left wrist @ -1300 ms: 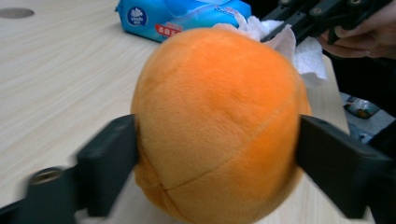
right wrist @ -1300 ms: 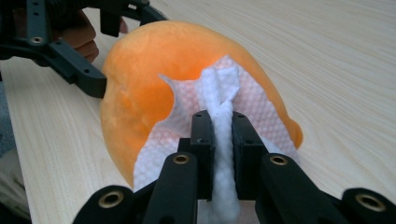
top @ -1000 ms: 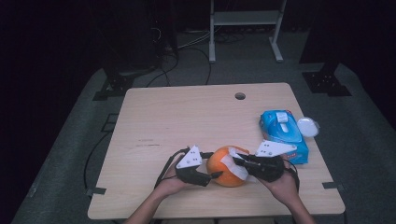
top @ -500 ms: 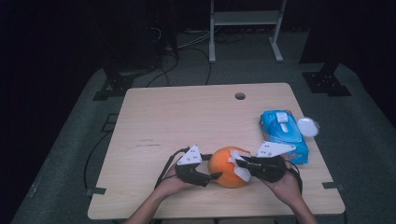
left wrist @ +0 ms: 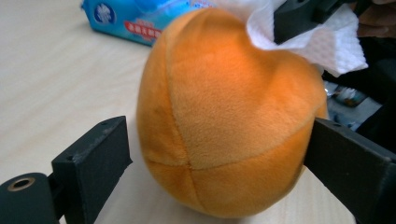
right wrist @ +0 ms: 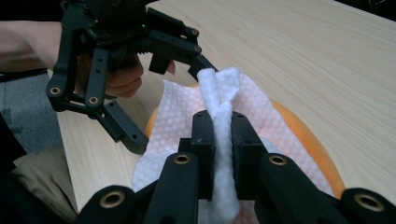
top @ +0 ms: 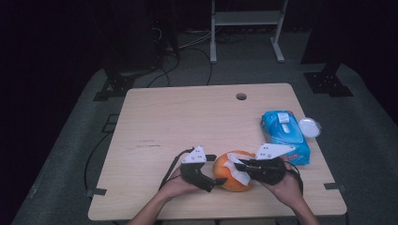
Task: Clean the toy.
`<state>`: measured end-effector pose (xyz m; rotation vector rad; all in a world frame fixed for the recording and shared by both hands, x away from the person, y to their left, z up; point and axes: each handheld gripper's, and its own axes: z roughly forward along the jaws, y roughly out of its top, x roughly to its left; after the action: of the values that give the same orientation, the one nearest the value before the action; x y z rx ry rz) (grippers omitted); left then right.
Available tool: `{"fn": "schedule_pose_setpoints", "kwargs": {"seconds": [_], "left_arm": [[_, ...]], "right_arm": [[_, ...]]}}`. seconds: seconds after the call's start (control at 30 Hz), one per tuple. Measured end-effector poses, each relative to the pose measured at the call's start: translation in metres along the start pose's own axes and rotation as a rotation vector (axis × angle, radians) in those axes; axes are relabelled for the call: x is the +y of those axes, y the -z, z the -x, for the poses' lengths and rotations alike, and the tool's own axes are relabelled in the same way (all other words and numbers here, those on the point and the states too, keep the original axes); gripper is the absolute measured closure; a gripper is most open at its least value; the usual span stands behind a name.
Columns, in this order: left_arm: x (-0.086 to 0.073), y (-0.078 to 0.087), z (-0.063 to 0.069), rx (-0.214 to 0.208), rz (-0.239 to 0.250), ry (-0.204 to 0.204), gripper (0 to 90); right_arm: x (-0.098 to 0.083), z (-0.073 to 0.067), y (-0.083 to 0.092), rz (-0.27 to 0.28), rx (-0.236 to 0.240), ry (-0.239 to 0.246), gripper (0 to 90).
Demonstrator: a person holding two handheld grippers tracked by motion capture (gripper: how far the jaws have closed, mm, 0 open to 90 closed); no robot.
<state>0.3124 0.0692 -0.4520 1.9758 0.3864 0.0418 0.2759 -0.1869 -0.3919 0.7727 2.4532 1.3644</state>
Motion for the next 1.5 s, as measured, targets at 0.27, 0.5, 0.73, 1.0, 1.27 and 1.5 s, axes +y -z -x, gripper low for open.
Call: {"fn": "schedule_pose_setpoints", "kwargs": {"seconds": [0.27,0.5,0.73,1.0,1.27,1.5], "left_arm": [[0.012,0.001,0.023,0.054,0.018,-0.151,29.6],[0.009,0.003,0.02,0.069,0.007,-0.151,31.4],[0.009,0.001,0.02,0.067,0.001,-0.141,30.5],[0.004,0.002,0.018,0.071,-0.012,-0.133,30.4],[0.004,0.0,0.014,0.04,0.001,-0.095,22.3],[0.007,0.0,0.015,0.019,0.021,-0.068,19.8]], "right_arm": [[0.013,-0.024,0.001,0.068,0.025,0.051,81.1],[0.011,-0.025,-0.005,0.043,-0.011,0.078,80.8],[0.004,-0.012,0.008,0.066,-0.057,0.025,81.2],[0.007,-0.037,-0.014,0.016,-0.031,0.114,81.2],[-0.005,0.004,0.012,0.048,-0.077,-0.02,80.7],[-0.003,-0.003,0.009,0.005,-0.024,0.012,80.7]]}}
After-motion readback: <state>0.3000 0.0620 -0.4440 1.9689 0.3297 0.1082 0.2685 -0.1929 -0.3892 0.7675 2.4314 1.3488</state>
